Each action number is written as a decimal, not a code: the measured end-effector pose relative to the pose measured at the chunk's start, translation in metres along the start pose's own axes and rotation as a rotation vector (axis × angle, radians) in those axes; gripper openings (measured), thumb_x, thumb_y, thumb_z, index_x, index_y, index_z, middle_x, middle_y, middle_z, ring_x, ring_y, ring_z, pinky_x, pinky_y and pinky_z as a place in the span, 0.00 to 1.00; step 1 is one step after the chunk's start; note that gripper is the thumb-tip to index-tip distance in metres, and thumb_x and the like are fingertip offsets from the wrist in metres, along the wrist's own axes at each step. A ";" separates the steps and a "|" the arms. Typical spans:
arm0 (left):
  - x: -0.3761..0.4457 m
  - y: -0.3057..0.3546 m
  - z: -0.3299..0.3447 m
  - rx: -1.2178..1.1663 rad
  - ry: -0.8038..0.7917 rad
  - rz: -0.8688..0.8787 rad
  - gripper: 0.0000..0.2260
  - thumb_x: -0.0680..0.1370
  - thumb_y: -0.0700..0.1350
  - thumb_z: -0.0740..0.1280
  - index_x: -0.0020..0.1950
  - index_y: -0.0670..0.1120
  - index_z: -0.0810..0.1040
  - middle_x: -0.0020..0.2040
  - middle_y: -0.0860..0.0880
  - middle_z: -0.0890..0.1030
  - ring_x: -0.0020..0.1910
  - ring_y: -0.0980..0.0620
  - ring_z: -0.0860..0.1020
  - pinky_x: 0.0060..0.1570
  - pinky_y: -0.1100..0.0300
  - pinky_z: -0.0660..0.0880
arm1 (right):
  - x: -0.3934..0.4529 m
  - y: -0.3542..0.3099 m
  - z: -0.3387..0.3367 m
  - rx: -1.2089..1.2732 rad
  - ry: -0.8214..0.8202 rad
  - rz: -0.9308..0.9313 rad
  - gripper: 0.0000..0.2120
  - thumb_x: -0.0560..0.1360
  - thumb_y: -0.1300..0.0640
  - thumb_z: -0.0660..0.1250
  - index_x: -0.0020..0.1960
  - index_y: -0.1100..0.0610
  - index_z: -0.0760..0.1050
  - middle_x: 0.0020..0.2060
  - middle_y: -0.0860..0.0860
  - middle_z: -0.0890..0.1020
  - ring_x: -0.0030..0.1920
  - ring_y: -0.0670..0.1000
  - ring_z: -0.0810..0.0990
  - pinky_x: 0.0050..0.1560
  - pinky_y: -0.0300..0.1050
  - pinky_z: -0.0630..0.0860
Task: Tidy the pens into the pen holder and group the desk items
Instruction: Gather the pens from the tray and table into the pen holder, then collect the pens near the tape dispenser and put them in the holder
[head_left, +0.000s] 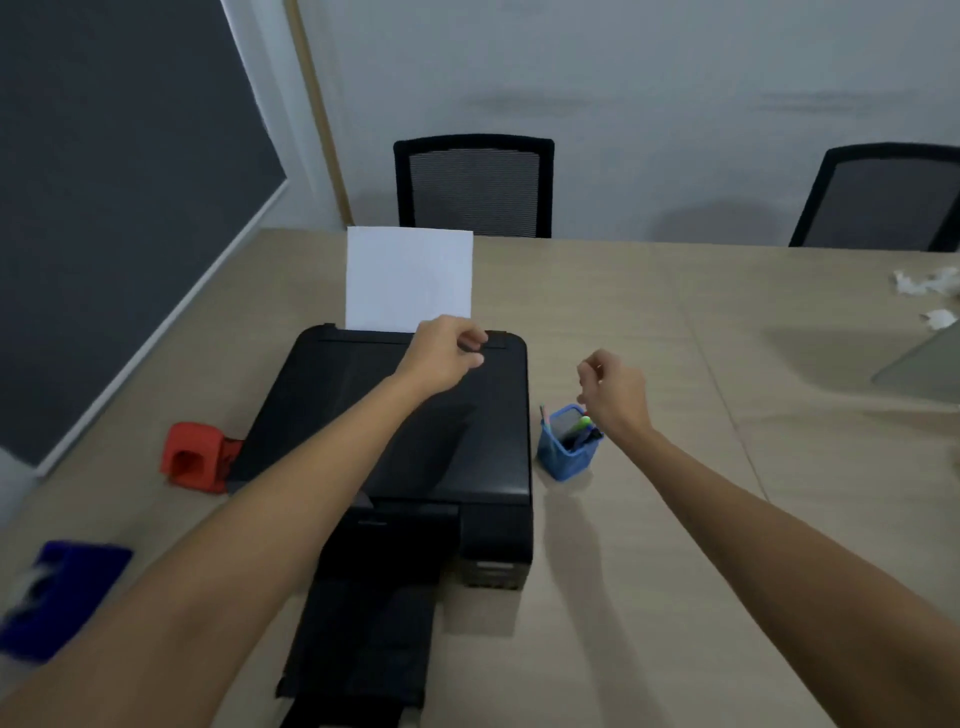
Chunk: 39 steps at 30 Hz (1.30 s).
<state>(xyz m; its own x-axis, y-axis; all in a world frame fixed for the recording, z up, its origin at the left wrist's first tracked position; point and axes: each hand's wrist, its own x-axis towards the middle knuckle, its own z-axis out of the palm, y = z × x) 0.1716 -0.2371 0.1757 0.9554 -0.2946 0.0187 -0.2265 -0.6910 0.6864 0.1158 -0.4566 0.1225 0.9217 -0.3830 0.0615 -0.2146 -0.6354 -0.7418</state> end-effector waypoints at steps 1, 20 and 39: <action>-0.009 -0.013 -0.017 -0.044 0.024 -0.027 0.14 0.75 0.38 0.71 0.60 0.43 0.81 0.54 0.47 0.83 0.49 0.54 0.80 0.53 0.63 0.75 | -0.004 -0.017 0.006 0.020 0.012 -0.011 0.08 0.77 0.57 0.59 0.40 0.56 0.73 0.36 0.59 0.83 0.39 0.62 0.83 0.46 0.56 0.79; -0.252 -0.327 -0.178 0.026 -0.146 -0.611 0.11 0.75 0.39 0.69 0.56 0.36 0.81 0.50 0.38 0.83 0.47 0.41 0.83 0.40 0.59 0.77 | -0.216 -0.266 0.292 -0.055 -0.458 -0.266 0.09 0.75 0.61 0.62 0.42 0.63 0.79 0.37 0.61 0.85 0.42 0.60 0.83 0.50 0.52 0.79; -0.305 -0.404 -0.066 0.038 -0.096 -0.747 0.11 0.79 0.37 0.56 0.61 0.36 0.66 0.57 0.33 0.78 0.55 0.35 0.78 0.53 0.46 0.74 | -0.283 -0.174 0.400 -0.477 -0.728 0.148 0.10 0.75 0.62 0.64 0.54 0.66 0.78 0.51 0.61 0.83 0.50 0.59 0.84 0.50 0.51 0.82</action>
<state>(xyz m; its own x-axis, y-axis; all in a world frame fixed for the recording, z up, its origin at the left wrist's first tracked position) -0.0157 0.1755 -0.0591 0.8373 0.2063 -0.5063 0.4672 -0.7510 0.4666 0.0213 0.0308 -0.0335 0.8158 -0.0647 -0.5748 -0.3104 -0.8875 -0.3406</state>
